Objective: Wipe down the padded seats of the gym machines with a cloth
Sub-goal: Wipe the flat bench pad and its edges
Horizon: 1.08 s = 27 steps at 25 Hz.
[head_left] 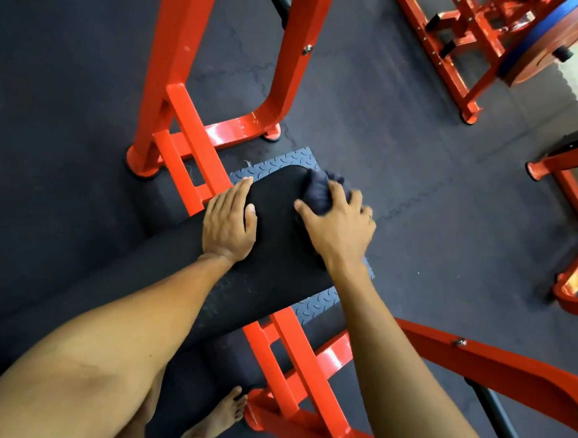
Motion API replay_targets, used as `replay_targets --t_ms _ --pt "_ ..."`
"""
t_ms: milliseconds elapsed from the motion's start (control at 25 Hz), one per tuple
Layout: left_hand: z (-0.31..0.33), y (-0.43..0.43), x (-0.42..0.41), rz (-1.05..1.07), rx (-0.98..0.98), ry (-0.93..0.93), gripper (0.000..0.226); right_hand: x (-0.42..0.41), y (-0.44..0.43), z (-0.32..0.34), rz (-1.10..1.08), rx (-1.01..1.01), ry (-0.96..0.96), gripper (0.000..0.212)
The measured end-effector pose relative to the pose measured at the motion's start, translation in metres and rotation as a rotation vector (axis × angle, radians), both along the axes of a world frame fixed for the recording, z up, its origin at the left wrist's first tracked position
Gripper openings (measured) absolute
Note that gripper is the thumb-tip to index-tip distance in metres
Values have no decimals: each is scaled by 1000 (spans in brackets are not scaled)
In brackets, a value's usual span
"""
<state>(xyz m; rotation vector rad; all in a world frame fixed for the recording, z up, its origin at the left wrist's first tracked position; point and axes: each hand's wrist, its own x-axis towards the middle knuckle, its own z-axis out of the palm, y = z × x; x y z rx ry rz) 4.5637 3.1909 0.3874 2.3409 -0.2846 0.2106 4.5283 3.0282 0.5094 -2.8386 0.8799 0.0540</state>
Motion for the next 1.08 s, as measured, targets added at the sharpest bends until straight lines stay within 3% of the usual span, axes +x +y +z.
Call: replay_targets --t_ms 160,440,640,760,1080 --pt "-2 5 -2 -15 -5 52 52 8 35 -17 209 -215 -75 65" --pt "-10 17 -13 15 -54 122 53 -132 52 -40 540 -273 -69 47" --pt "-24 40 -30 99 -43 212 54 -34 60 -27 423 -304 -54 44" --pt "-33 54 -43 138 -19 197 58 1 84 -31 523 -332 5 51" --pt "-49 72 -77 238 -12 190 57 -127 65 -50 883 -356 78 61"
